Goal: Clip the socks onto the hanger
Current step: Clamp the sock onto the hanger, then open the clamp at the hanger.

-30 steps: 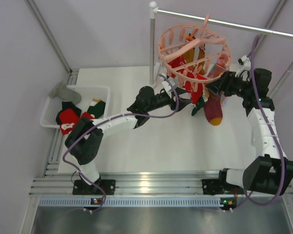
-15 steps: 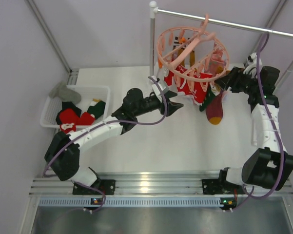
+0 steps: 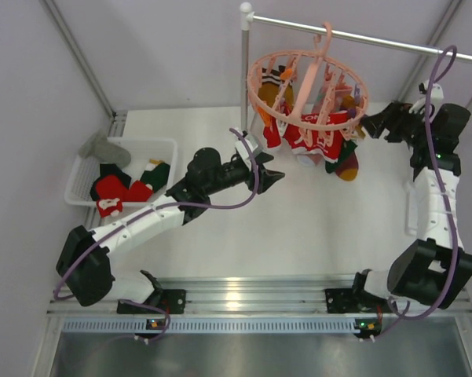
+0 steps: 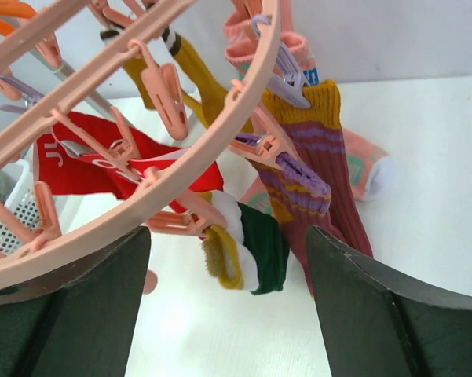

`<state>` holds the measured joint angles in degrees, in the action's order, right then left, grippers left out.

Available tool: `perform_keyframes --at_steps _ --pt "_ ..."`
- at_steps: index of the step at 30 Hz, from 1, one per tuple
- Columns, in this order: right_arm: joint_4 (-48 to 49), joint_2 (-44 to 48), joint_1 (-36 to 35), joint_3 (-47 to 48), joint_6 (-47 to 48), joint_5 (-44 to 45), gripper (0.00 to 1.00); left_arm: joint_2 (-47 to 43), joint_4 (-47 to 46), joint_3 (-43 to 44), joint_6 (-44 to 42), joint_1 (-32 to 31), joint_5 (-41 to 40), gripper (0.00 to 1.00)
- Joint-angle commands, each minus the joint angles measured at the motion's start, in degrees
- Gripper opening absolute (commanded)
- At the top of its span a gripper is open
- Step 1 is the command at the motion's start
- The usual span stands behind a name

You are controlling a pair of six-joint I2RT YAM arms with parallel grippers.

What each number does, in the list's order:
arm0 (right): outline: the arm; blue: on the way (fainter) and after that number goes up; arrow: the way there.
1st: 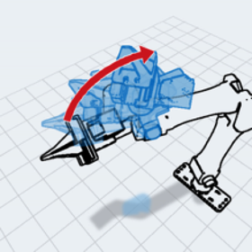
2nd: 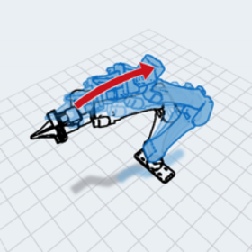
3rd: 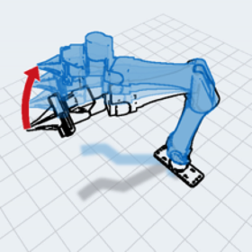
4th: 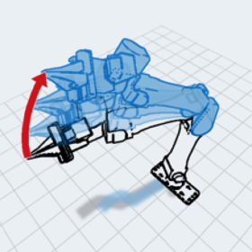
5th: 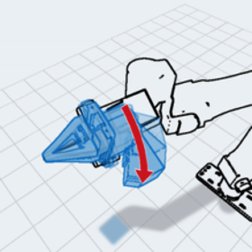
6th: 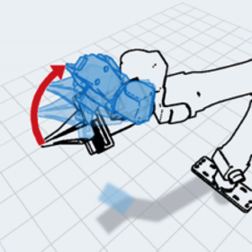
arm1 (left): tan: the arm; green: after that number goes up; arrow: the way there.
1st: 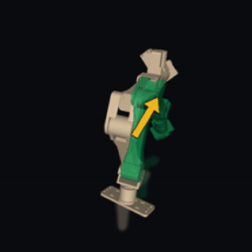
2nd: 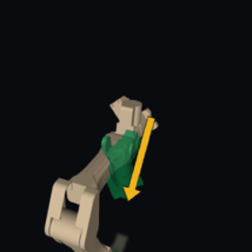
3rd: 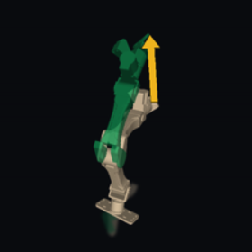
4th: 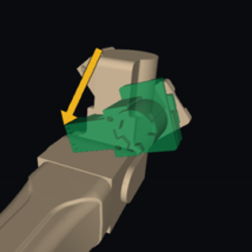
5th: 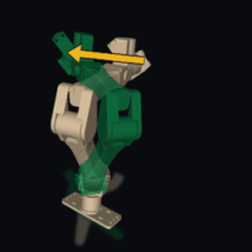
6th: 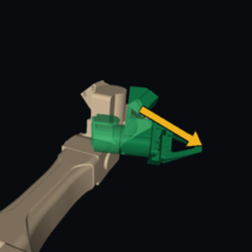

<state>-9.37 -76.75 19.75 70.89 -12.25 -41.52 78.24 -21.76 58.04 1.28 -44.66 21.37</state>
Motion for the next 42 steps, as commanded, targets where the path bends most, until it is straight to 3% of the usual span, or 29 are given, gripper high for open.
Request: perform_keyframes --at_steps 1,7,13,21,27,34,42 --pt "1.1 7.0 0.6 0.0 4.4 -2.3 0.79 -2.6 0.7 -0.7 -0.8 0.0 -1.2 0.64" --pt "0.1 13.5 0.6 -4.0 11.1 -4.9 0.77 -3.4 1.5 -1.4 0.0 0.0 -1.4 0.64" --pt "2.2 14.1 0.6 -6.6 11.4 -4.9 0.7 -3.4 1.5 -1.8 0.5 0.0 -1.9 0.64" --pt "15.2 19.5 -1.1 -18.8 9.0 -0.4 0.68 -3.8 1.7 -2.4 0.7 -0.1 -2.7 0.64" --pt "16.9 23.5 -3.8 -23.0 7.9 2.3 0.69 -3.6 1.6 -3.1 1.5 0.0 -3.4 0.65" --pt "17.4 27.7 -13.0 -25.9 9.8 16.6 0.67 -3.4 1.5 -3.5 2.1 0.0 -4.7 0.65" --pt "21.1 26.6 -22.1 -26.9 9.0 29.8 0.66 -2.8 1.5 -3.5 2.3 0.0 -5.2 0.65"
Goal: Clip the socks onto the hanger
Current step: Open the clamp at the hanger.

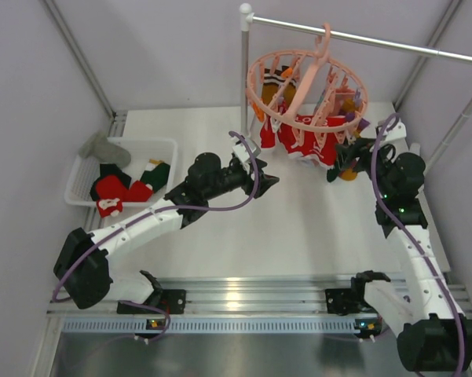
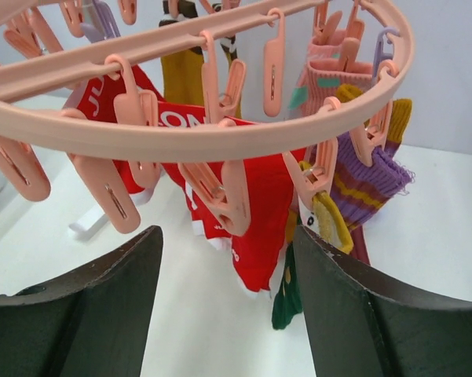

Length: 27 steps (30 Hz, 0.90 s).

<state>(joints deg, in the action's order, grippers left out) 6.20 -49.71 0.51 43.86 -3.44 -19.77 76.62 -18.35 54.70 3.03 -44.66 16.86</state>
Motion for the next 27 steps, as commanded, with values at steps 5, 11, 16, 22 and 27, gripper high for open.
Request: perform_keyframes --at_steps 5,11,16,22,27 --pt "8.6 -1.5 -7.1 -0.2 0.0 15.4 0.64 -0.9 -2.0 -0.1 1.0 0.0 -1.3 0.65" --pt "11.9 -3.6 -10.3 -0.8 1.2 22.3 0.64 -0.3 -1.9 -0.1 1.4 0.0 -2.1 0.65" --pt "15.2 -5.3 -11.1 -1.2 1.0 25.2 0.65 0.1 -1.6 0.0 1.9 -0.1 -2.4 0.65" --pt "18.1 -5.9 -11.2 -1.9 -0.4 26.1 0.6 1.0 -1.7 -0.1 3.1 0.0 -2.4 0.65" --pt "14.4 -4.9 -11.3 0.3 -3.1 22.1 0.23 1.3 -2.2 0.4 2.3 0.0 -0.6 0.65"
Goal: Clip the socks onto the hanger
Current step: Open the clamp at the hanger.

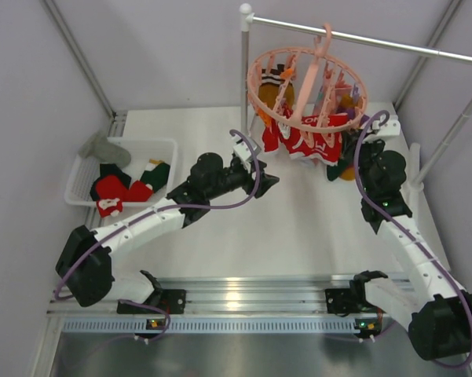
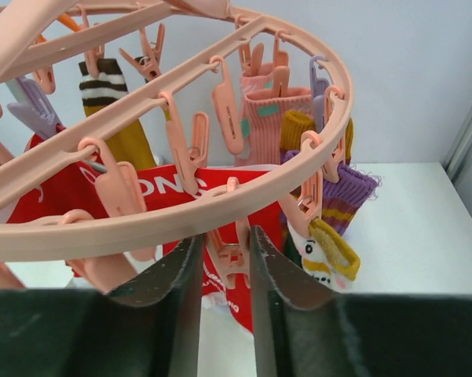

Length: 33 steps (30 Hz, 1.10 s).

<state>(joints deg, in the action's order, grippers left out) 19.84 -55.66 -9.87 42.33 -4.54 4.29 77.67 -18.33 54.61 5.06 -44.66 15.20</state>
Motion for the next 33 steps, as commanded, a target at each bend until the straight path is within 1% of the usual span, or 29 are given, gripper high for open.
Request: perform_keyframes --at_steps 1,2,4,5,6,8,10,14,18,22,23,26,29,30,33 --pt "-0.1 1.2 -0.9 2.2 -3.3 -2.7 0.2 0.4 -2.5 0.5 -0.1 0.0 1.7 0.65" --pt "-2.4 1.6 -0.9 2.8 -3.9 -4.0 0.16 0.6 -3.2 0.7 -0.5 -0.1 2.8 0.64" --pt "-6.3 1.9 -0.7 5.2 -6.6 -7.5 0.13 1.2 -4.6 1.2 -2.7 0.0 5.5 0.64" --pt "-6.3 2.0 -0.7 5.2 -7.5 -8.4 0.11 1.4 -4.6 1.2 -2.7 0.0 5.5 0.64" --pt "-8.9 2.1 -0.9 6.4 -8.5 -9.1 0.1 1.9 -5.4 2.2 -3.6 -0.1 7.6 0.63" --pt "-10.8 2.1 -0.7 7.3 -11.4 -10.4 0.04 3.2 -6.3 3.7 -4.1 -0.2 9.8 0.61" --pt "-12.6 2.4 -0.6 7.9 -13.7 -10.9 0.0 4.2 -7.2 5.6 -4.5 -0.7 11.2 0.6" --pt "-14.4 2.2 0.3 8.5 -18.3 -13.9 0.0 7.4 -8.2 8.8 -3.6 -1.6 11.7 0.59" --pt "-14.8 1.7 1.1 8.3 -21.7 -15.7 0.0 10.7 -12.0 11.7 0.1 -3.5 11.3 0.59" --pt "-15.3 1.1 2.0 8.8 -24.1 -17.0 0.0 13.4 -16.6 13.5 1.2 -5.9 10.9 0.59" --pt "-15.6 1.1 2.3 8.9 -24.3 -17.5 0.0 14.3 -18.3 13.6 1.1 -6.3 10.8 0.59" --pt "-16.2 1.0 2.7 9.6 -24.6 -18.3 0.0 16.5 -19.6 15.5 -0.1 -7.9 9.3 0.59" --pt "-16.6 1.1 3.3 10.2 -24.8 -19.5 0.0 18.5 -21.8 17.0 -1.9 -8.2 6.1 0.59" --pt "-16.7 1.1 3.5 10.3 -25.0 -19.8 0.0 18.9 -22.1 17.4 -3.1 -8.3 3.9 0.59" --pt "-16.9 1.3 3.5 10.4 -25.1 -20.2 0.0 20.6 -22.5 18.9 -4.5 -8.3 1.1 0.62"
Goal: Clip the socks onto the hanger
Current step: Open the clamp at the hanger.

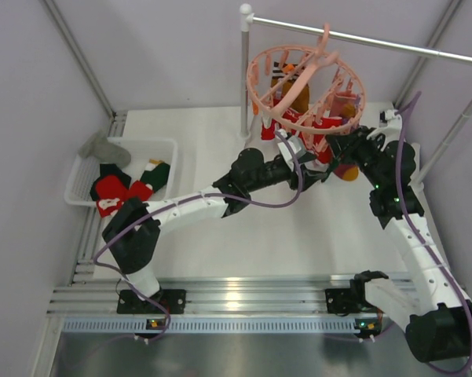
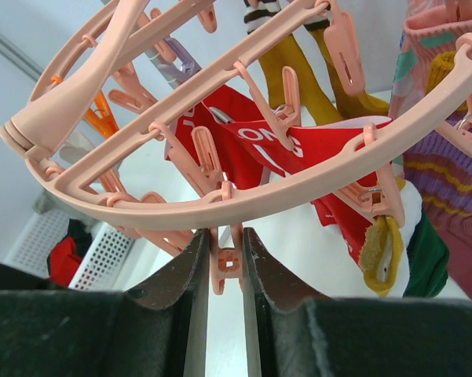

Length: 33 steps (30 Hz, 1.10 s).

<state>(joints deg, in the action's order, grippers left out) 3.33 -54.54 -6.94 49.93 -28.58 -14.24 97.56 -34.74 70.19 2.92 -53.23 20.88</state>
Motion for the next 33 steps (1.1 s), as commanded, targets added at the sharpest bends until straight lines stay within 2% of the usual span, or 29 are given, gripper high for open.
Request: perform_keyframes --at_steps 1,8,26,32,33 --pt "-0.4 0.2 0.7 2.8 -1.1 -1.7 0.0 1.2 -6.8 3.5 -3.7 0.2 -6.2 0.63" --pt "-0.5 0.1 0.9 3.0 -1.4 -2.1 0.0 3.5 -10.1 5.4 -6.3 0.3 -7.3 0.64" --pt "0.8 0.0 1.8 2.7 -4.1 -5.4 0.0 8.9 -8.2 10.6 -9.7 0.8 -13.6 0.63" --pt "1.5 -0.3 2.1 2.3 -5.3 -6.3 0.0 10.5 -8.3 12.9 -9.9 0.8 -12.8 0.56" --pt "1.7 -0.3 2.1 2.3 -5.8 -6.5 0.0 11.0 -8.3 13.2 -9.9 0.8 -12.5 0.49"
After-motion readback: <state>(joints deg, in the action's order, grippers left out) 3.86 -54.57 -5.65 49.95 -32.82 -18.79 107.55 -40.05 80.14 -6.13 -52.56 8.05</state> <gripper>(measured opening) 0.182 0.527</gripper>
